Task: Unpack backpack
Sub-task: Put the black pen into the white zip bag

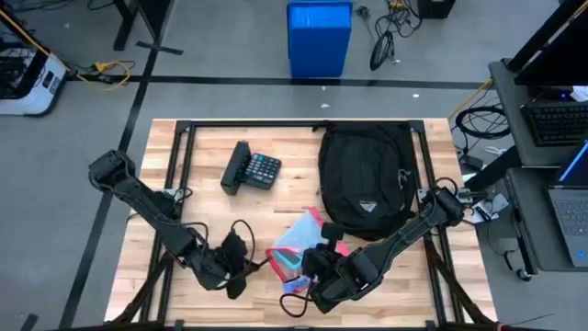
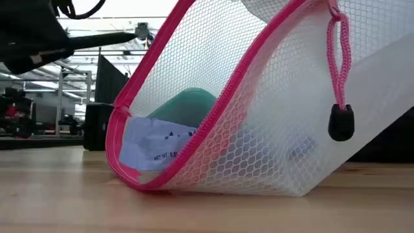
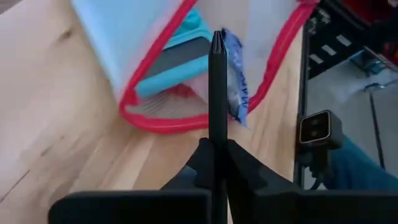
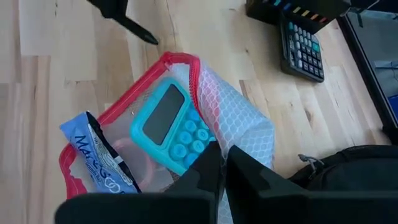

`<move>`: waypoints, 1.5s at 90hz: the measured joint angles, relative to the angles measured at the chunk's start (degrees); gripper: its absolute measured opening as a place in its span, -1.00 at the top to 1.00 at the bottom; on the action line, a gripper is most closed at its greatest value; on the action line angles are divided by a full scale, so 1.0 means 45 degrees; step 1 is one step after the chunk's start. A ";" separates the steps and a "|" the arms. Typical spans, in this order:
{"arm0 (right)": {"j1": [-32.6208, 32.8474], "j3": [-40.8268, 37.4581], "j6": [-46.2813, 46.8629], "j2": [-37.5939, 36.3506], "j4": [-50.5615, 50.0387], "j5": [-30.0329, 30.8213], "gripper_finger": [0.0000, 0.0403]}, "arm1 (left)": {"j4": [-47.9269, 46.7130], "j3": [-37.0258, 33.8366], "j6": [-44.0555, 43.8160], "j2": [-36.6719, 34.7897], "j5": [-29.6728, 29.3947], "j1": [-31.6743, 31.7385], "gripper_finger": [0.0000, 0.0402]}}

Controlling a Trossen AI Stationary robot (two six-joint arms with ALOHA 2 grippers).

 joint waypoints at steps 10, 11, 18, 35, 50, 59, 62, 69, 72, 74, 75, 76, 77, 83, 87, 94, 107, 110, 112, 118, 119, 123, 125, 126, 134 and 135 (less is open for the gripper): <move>0.0000 0.0000 -0.0006 0.0000 0.0001 -0.0001 1.00 | 0.0788 -0.0005 0.0132 0.0585 0.0074 0.0372 1.00; 0.0000 0.0000 -0.0006 0.0000 0.0004 0.0002 1.00 | 0.0923 -0.0005 0.0216 0.0660 0.0104 0.0421 1.00; 0.0000 -0.0002 -0.0011 0.0000 0.0004 0.0004 1.00 | 0.2131 -0.0004 0.0811 0.1162 0.0596 0.0790 1.00; 0.0000 0.0000 -0.0045 0.0000 0.0006 0.0004 1.00 | 0.5120 0.0051 0.2497 0.1995 0.1338 0.2055 1.00; 0.0000 0.0000 -0.0045 0.0000 0.0001 0.0004 1.00 | 0.5194 0.0694 0.3821 0.2022 0.1358 0.3616 1.00; -0.0006 -0.0004 -0.0045 0.0000 -0.0003 0.0048 1.00 | 0.5120 0.1122 0.4583 0.2022 0.1564 0.4399 1.00; -0.0015 0.0000 -0.0045 0.0000 -0.0043 0.0082 1.00 | 0.5117 0.1272 0.4653 0.2022 0.1586 0.4621 0.98; -0.0024 0.0000 -0.0045 0.0000 -0.0045 0.0115 1.00 | 0.5148 0.1546 0.4765 0.2024 0.1621 0.5065 0.92; -0.0018 0.0000 -0.0045 0.0000 -0.0047 0.0112 1.00 | 0.5198 0.1630 0.4958 0.2022 0.1615 0.5220 0.88; -0.0015 0.0000 -0.0045 0.0000 -0.0047 0.0108 1.00 | 0.5203 0.1689 0.5071 0.2024 0.1607 0.5283 0.85; -0.0014 0.0000 -0.0045 0.0000 -0.0048 0.0105 1.00 | 0.5204 0.1718 0.5141 0.2027 0.1601 0.5314 0.84; -0.0011 0.0000 -0.0045 0.0000 -0.0051 0.0102 1.00 | 0.5206 0.1745 0.5225 0.2027 0.1587 0.5334 0.83; -0.0010 0.0000 -0.0045 0.0000 -0.0050 0.0092 1.00 | 0.5208 0.1772 0.5293 0.2027 0.1566 0.5348 0.81; -0.0010 -0.0002 -0.0045 0.0000 0.0015 0.0022 1.00 | 0.5311 0.1959 0.5581 0.2027 0.1437 0.5352 0.72; -0.0007 0.0000 -0.0045 0.0000 0.0013 0.0015 1.00 | 0.5323 0.2068 0.5666 0.2038 0.1437 0.5342 0.66; -0.0005 0.0000 -0.0049 0.0000 0.0011 -0.0002 1.00 | 0.5345 0.2310 0.5843 0.2308 0.1461 0.5333 0.54; -0.0034 -0.0002 -0.0050 0.0000 0.0016 -0.0044 1.00 | 0.5345 0.2651 0.5984 0.2947 0.1470 0.5201 0.35; -0.0034 -0.0004 -0.0046 0.0000 0.0019 -0.0040 1.00 | 0.5257 0.2643 0.5984 0.3023 0.1536 0.5194 0.32; -0.0034 -0.0003 -0.0049 0.0000 0.0021 -0.0040 1.00 | 0.5258 0.2642 0.5984 0.3078 0.1539 0.5193 0.30; -0.0034 0.0000 -0.0046 0.0000 0.0011 -0.0035 1.00 | 0.5202 0.2642 0.5984 0.3207 0.1548 0.5201 0.26; -0.0034 0.0000 -0.0046 0.0000 0.0014 -0.0035 1.00 | 0.5157 0.2642 0.5984 0.3213 0.1551 0.5198 0.26; -0.0034 0.0000 -0.0045 0.0000 0.0016 -0.0035 1.00 | 0.5008 0.2642 0.6012 0.3217 0.1685 0.5145 0.25; -0.0034 -0.0005 -0.0045 0.0000 0.0011 -0.0030 1.00 | 0.4994 0.2642 0.6050 0.3217 0.1836 0.5136 0.25; -0.0034 -0.0003 -0.0047 0.0000 0.0014 -0.0030 1.00 | 0.4992 0.2642 0.6077 0.3217 0.1913 0.5133 0.25; -0.0034 0.0000 -0.0045 0.0000 0.0010 -0.0030 1.00 | 0.4751 0.2642 0.6344 0.3089 0.2370 0.5006 0.24; -0.0034 0.0000 -0.0045 0.0000 0.0009 -0.0030 1.00 | 0.4650 0.2642 0.6344 0.3035 0.2379 0.4971 0.24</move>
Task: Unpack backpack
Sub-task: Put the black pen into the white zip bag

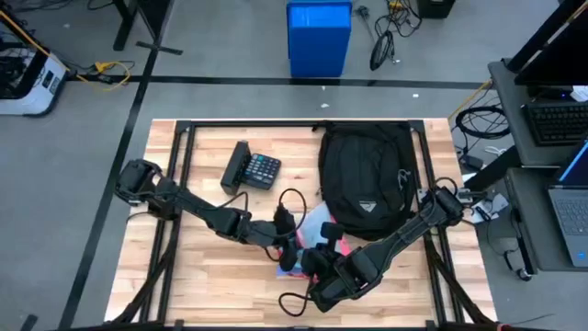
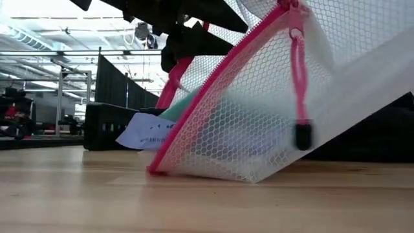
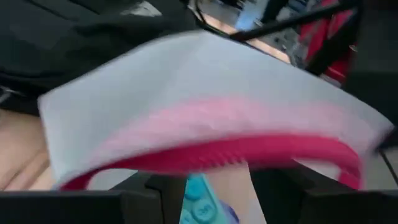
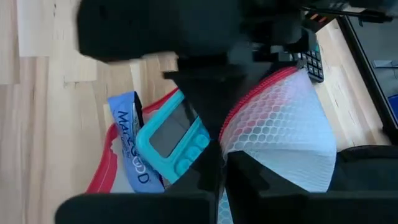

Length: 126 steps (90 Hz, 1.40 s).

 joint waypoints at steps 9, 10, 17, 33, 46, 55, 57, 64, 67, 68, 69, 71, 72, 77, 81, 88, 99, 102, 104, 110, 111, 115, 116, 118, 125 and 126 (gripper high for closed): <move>0.0000 0.0000 0.0000 0.0000 -0.0018 0.0005 1.00 | -0.0887 0.0005 0.0096 -0.0437 0.0078 -0.0255 0.24; 0.0000 0.0000 0.0000 0.0000 -0.0026 0.0003 1.00 | -0.1117 0.0005 0.0145 -0.0522 0.0083 -0.0303 0.24; 0.0005 0.0000 0.0000 0.0000 -0.0047 0.0005 1.00 | -0.2683 0.0000 0.0216 -0.0941 -0.0074 -0.0584 0.24; 0.0049 0.0000 -0.0010 0.0000 -0.0061 0.0019 1.00 | -0.6719 -0.0005 -0.0769 -0.1431 -0.1038 -0.1451 0.24; 0.0049 0.0000 -0.0005 0.0000 -0.0061 0.0019 1.00 | -0.8925 -0.0024 -0.2353 -0.1431 -0.1493 -0.2327 0.24; 0.0049 0.0000 -0.0001 0.0000 -0.0057 0.0019 1.00 | -0.9955 -0.0125 -0.3364 -0.1429 -0.1826 -0.2890 0.24; 0.0049 0.0000 -0.0004 0.0000 -0.0057 0.0019 1.00 | -1.0211 -0.0163 -0.3602 -0.1426 -0.1906 -0.3007 0.24; 0.0049 0.0000 0.0000 0.0000 -0.0057 0.0019 1.00 | -1.0663 -0.0340 -0.4443 -0.1421 -0.2233 -0.3330 0.24; 0.0049 0.0000 0.0000 0.0000 -0.0053 0.0019 1.00 | -1.0784 -0.0447 -0.4790 -0.1421 -0.2411 -0.3435 0.24; 0.0049 0.0000 0.0000 0.0000 -0.0052 0.0021 1.00 | -1.0804 -0.0492 -0.4896 -0.1421 -0.2431 -0.3464 0.24; 0.0049 0.0000 0.0000 0.0000 -0.0052 0.0024 1.00 | -1.0819 -0.0538 -0.4999 -0.1421 -0.2442 -0.3496 0.24; 0.0049 0.0000 -0.0001 0.0000 -0.0052 0.0026 1.00 | -1.0823 -0.0630 -0.5134 -0.1421 -0.2469 -0.3532 0.24; 0.0049 0.0000 -0.0002 0.0000 -0.0052 0.0024 1.00 | -1.0828 -0.0672 -0.5175 -0.1421 -0.2472 -0.3554 0.24; 0.0049 0.0000 0.0000 0.0000 -0.0052 0.0024 1.00 | -1.0790 -0.0830 -0.5449 -0.1406 -0.2482 -0.3641 0.24; 0.0049 0.0000 0.0000 0.0000 -0.0052 0.0031 1.00 | -1.0753 -0.0915 -0.5527 -0.1406 -0.2489 -0.3702 0.24; 0.0049 0.0000 0.0000 0.0000 -0.0047 0.0032 1.00 | -1.0523 -0.1130 -0.5690 -0.1406 -0.2735 -0.3781 0.24; 0.0049 0.0000 0.0000 0.0000 -0.0023 0.0040 1.00 | -0.9243 -0.1443 -0.5731 -0.1196 -0.2943 -0.3743 0.24; 0.0049 0.0000 0.0002 0.0000 -0.0023 0.0039 1.00 | -0.8879 -0.1458 -0.5596 -0.1069 -0.2920 -0.3737 0.24; 0.0049 0.0000 0.0004 0.0000 -0.0019 0.0039 1.00 | -0.8698 -0.1464 -0.5457 -0.0980 -0.2898 -0.3733 0.24; 0.0049 0.0000 0.0005 0.0000 -0.0006 0.0041 1.00 | -0.8103 -0.1472 -0.5155 -0.0689 -0.2857 -0.3738 0.24; 0.0049 0.0000 0.0005 0.0000 -0.0007 0.0040 1.00 | -0.8003 -0.1472 -0.5096 -0.0645 -0.2858 -0.3738 0.24; 0.0049 0.0000 0.0005 0.0000 -0.0003 0.0041 1.00 | -0.7724 -0.1472 -0.5007 -0.0480 -0.2871 -0.3746 0.24; 0.0049 0.0000 0.0005 0.0000 -0.0003 0.0039 1.00 | -0.7716 -0.1472 -0.4983 -0.0451 -0.2871 -0.3741 0.24; 0.0049 0.0000 0.0005 0.0000 0.0002 0.0041 1.00 | -0.7726 -0.1472 -0.4986 -0.0379 -0.2872 -0.3705 0.24; 0.0049 0.0000 0.0005 0.0000 0.0016 0.0039 1.00 | -0.8034 -0.1472 -0.5248 -0.0121 -0.2881 -0.3547 0.24; 0.0049 0.0000 0.0005 0.0000 0.0016 0.0039 1.00 | -0.8120 -0.1472 -0.5329 -0.0090 -0.2901 -0.3530 0.24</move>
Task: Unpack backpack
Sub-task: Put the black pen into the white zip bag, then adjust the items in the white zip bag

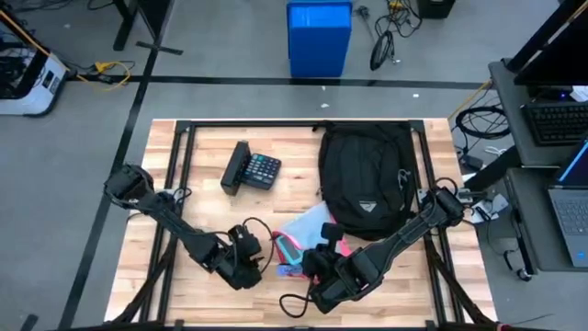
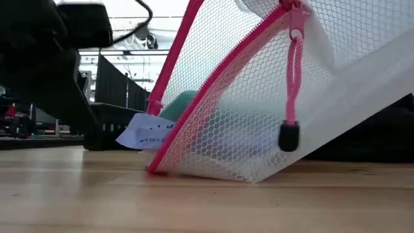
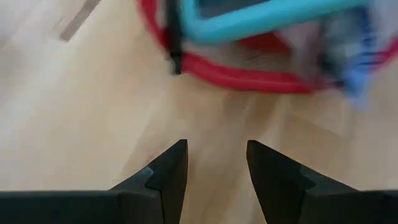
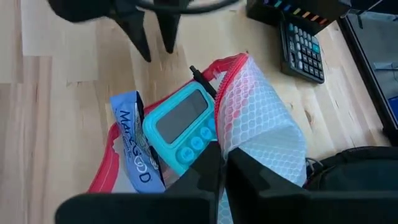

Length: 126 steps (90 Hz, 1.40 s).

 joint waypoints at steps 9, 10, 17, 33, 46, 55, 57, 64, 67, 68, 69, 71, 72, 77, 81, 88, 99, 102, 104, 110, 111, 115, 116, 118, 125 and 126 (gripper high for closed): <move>0.0000 0.0000 0.0005 0.0000 0.0015 -0.0005 1.00 | -0.0579 -0.0010 -0.0663 0.0175 -0.0211 0.0271 0.24; 0.0000 0.0000 0.0005 0.0000 0.0015 -0.0005 1.00 | -0.0574 -0.0010 -0.0693 0.0197 -0.0238 0.0303 0.24; 0.0000 0.0000 0.0005 0.0000 0.0024 -0.0005 1.00 | -0.0604 -0.0010 -0.0762 0.0285 -0.0539 0.0535 0.24; -0.0015 0.0000 0.0005 0.0000 0.0024 -0.0010 1.00 | 0.0488 -0.0010 -0.0251 0.0286 -0.1516 0.1218 0.24; -0.0015 0.0000 0.0005 0.0000 0.0010 -0.0025 1.00 | 0.3241 0.0102 0.1497 0.0285 -0.1339 0.1700 0.32; -0.0015 0.0000 0.0053 0.0000 0.0014 -0.0024 1.00 | 0.3522 0.0112 0.2205 0.0272 -0.0999 0.1701 0.42; -0.0019 0.0000 0.0082 0.0000 0.0015 -0.0022 1.00 | 0.3420 0.0112 0.2199 0.0272 -0.0945 0.1659 0.45; -0.0019 0.0000 0.0091 0.0000 0.0018 -0.0015 1.00 | 0.2904 0.0112 0.1871 0.0272 -0.0682 0.1467 0.53; -0.0015 0.0000 0.0072 0.0000 0.0015 -0.0015 1.00 | 0.2635 0.0112 0.1623 0.0272 -0.0530 0.1363 0.56; -0.0015 0.0000 0.0056 0.0000 0.0018 -0.0015 1.00 | 0.2536 0.0112 0.1537 0.0272 -0.0472 0.1339 0.57; -0.0015 0.0000 0.0049 0.0000 0.0018 -0.0015 1.00 | 0.2424 0.0112 0.1447 0.0272 -0.0400 0.1301 0.58; -0.0015 0.0000 0.0046 0.0000 0.0015 -0.0015 1.00 | 0.2223 0.0112 0.1243 0.0272 -0.0277 0.1235 0.60; -0.0015 0.0000 0.0044 0.0000 0.0016 -0.0015 1.00 | 0.2121 0.0109 0.1173 0.0272 -0.0217 0.1203 0.61; -0.0015 0.0000 0.0044 0.0000 0.0015 -0.0016 1.00 | 0.1675 0.0107 0.0758 0.0272 -0.0053 0.0979 0.65; -0.0019 0.0000 0.0040 0.0000 0.0015 -0.0016 1.00 | 0.1443 0.0107 0.0526 0.0271 -0.0006 0.0790 0.68; -0.0024 0.0000 0.0039 0.0000 0.0019 -0.0015 1.00 | 0.1197 0.0102 0.0269 0.0137 0.0056 0.0407 0.72; -0.0019 0.0000 0.0043 0.0000 0.0015 -0.0015 1.00 | 0.1427 0.0102 0.0199 0.0090 0.0273 -0.0163 0.78; -0.0019 -0.0001 0.0044 0.0000 0.0018 -0.0015 1.00 | 0.1462 0.0107 0.0206 0.0092 0.0283 -0.0338 0.79; -0.0019 0.0000 0.0044 0.0000 0.0015 -0.0015 1.00 | 0.1564 0.0119 0.0217 0.0092 0.0286 -0.0452 0.80; -0.0019 0.0000 0.0044 0.0000 0.0018 -0.0015 1.00 | 0.2107 0.0170 0.0368 0.0092 0.0283 -0.0772 0.82; -0.0019 -0.0002 0.0044 0.0000 0.0019 -0.0012 1.00 | 0.2198 0.0175 0.0413 0.0092 0.0283 -0.0817 0.83; -0.0024 0.0000 0.0044 0.0000 0.0015 -0.0010 1.00 | 0.2511 0.0180 0.0744 0.0092 0.0286 -0.1004 0.84; -0.0024 0.0000 0.0044 0.0000 0.0015 -0.0010 1.00 | 0.2592 0.0180 0.0826 0.0092 0.0288 -0.1043 0.84; -0.0024 0.0000 0.0044 0.0000 0.0019 -0.0010 1.00 | 0.2757 0.0180 0.0970 0.0092 0.0280 -0.1114 0.85; -0.0024 -0.0002 0.0052 0.0000 0.0019 -0.0013 1.00 | 0.3346 0.0180 0.1243 0.0092 0.0212 -0.1261 0.87; -0.0022 0.0000 0.0060 0.0000 0.0019 -0.0010 1.00 | 0.3389 0.0180 0.1247 0.0092 0.0205 -0.1265 0.87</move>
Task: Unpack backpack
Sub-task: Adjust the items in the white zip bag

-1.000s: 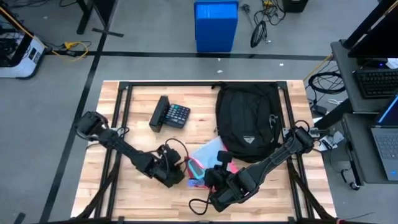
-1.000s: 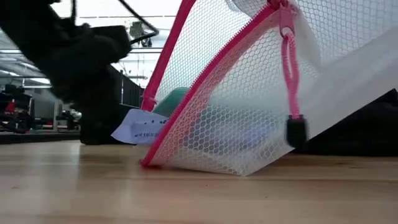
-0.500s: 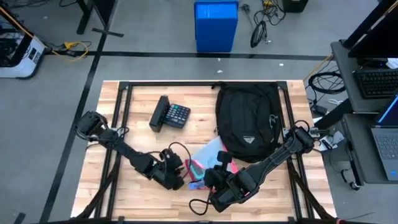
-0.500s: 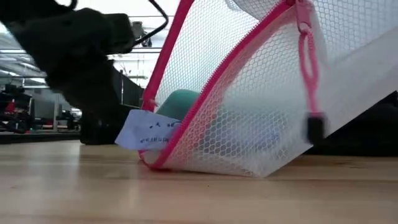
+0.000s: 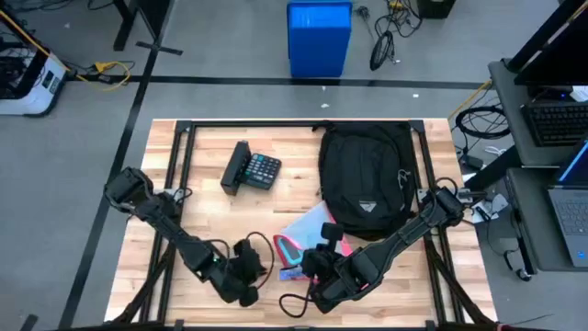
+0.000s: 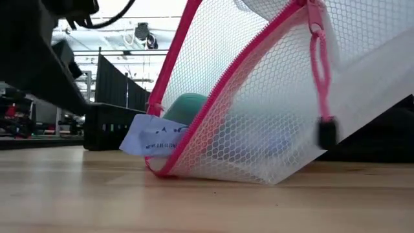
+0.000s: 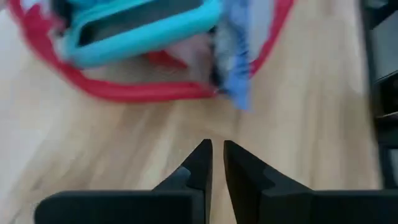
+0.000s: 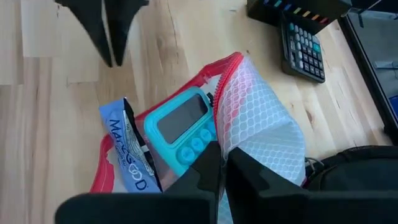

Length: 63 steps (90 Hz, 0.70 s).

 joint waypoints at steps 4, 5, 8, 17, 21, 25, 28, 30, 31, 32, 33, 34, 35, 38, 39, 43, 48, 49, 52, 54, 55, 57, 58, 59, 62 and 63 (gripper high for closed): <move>0.0003 0.0000 0.0039 0.0000 0.0000 0.0000 1.00 | 0.0109 0.0003 0.0003 0.0045 -0.0014 -0.0002 0.88; 0.0003 0.0000 0.0042 0.0000 0.0000 0.0000 1.00 | 0.0146 0.0001 0.0005 0.0070 -0.0015 0.0000 0.88; -0.0001 0.0000 0.0059 0.0000 0.0000 -0.0002 1.00 | 0.0274 0.0000 0.0034 0.0157 -0.0015 0.0015 0.88; -0.0002 0.0000 0.0076 0.0000 0.0003 0.0008 1.00 | 0.0718 0.0000 0.0323 0.0461 0.0254 0.0065 0.88; -0.0002 0.0000 0.0085 0.0000 0.0004 0.0005 1.00 | 0.1077 0.0008 0.0342 0.0660 0.0575 0.0075 0.88; -0.0002 0.0000 0.0189 0.0000 -0.0001 0.0005 1.00 | 0.1222 0.0005 0.0343 0.0859 0.0769 0.0075 0.88; -0.0002 0.0000 0.0247 0.0000 0.0000 0.0005 1.00 | 0.1506 -0.0003 0.0359 0.1016 0.0814 0.0070 0.88; 0.0003 0.0000 0.0265 0.0000 0.0005 0.0010 1.00 | 0.1782 0.0000 0.0392 0.1111 0.0821 0.0070 0.88; 0.0003 0.0000 0.0265 0.0000 0.0005 0.0010 1.00 | 0.1935 0.0000 0.0404 0.1165 0.0824 0.0070 0.88; 0.0003 0.0000 0.0265 0.0000 0.0002 0.0007 1.00 | 0.2074 0.0003 0.0414 0.1212 0.0826 0.0070 0.88; 0.0003 0.0000 0.0264 0.0000 -0.0001 0.0005 1.00 | 0.2195 0.0011 0.0423 0.1251 0.0826 0.0070 0.88; 0.0003 0.0000 0.0261 0.0000 -0.0004 0.0005 1.00 | 0.2302 0.0026 0.0457 0.1295 0.0819 0.0070 0.88; 0.0000 0.0000 0.0261 0.0000 -0.0002 0.0005 1.00 | 0.2406 0.0044 0.0500 0.1340 0.0808 0.0071 0.88; -0.0002 0.0000 0.0261 0.0000 0.0000 0.0005 1.00 | 0.2680 0.0109 0.0696 0.1458 0.0752 0.0092 0.88; -0.0003 0.0000 0.0261 0.0000 0.0000 0.0005 1.00 | 0.2753 0.0133 0.0737 0.1501 0.0746 0.0103 0.88; -0.0027 0.0000 0.0253 0.0000 0.0002 0.0015 1.00 | 0.3054 0.0219 0.0979 0.1683 0.0719 0.0195 0.88; -0.0055 0.0000 0.0231 0.0000 0.0000 0.0000 1.00 | 0.3290 0.0369 0.1153 0.1857 0.0713 0.0330 0.88; -0.0060 0.0000 0.0232 0.0000 0.0000 0.0000 1.00 | 0.3318 0.0386 0.1212 0.1870 0.0710 0.0346 0.88; -0.0065 0.0000 0.0236 0.0000 0.0000 0.0005 1.00 | 0.3314 0.0428 0.1337 0.1885 0.0714 0.0420 0.88; -0.0065 0.0000 0.0236 0.0000 0.0002 0.0005 1.00 | 0.3306 0.0450 0.1368 0.1885 0.0718 0.0477 0.88; -0.0065 0.0000 0.0236 0.0000 0.0005 0.0005 1.00 | 0.3303 0.0464 0.1391 0.1885 0.0724 0.0507 0.88; -0.0065 0.0000 0.0231 0.0000 0.0005 0.0009 1.00 | 0.3317 0.0489 0.1411 0.1885 0.0741 0.0567 0.88; -0.0065 0.0000 0.0231 0.0000 0.0005 0.0005 1.00 | 0.3335 0.0494 0.1413 0.1885 0.0750 0.0600 0.88; -0.0065 0.0000 0.0232 0.0000 0.0002 0.0005 1.00 | 0.3354 0.0495 0.1416 0.1884 0.0758 0.0634 0.88; -0.0065 0.0000 0.0234 0.0000 0.0000 0.0005 1.00 | 0.3343 0.0495 0.1416 0.1880 0.0758 0.0716 0.88; -0.0065 0.0000 0.0236 0.0000 0.0000 0.0005 1.00 | 0.3335 0.0495 0.1420 0.1880 0.0758 0.0739 0.88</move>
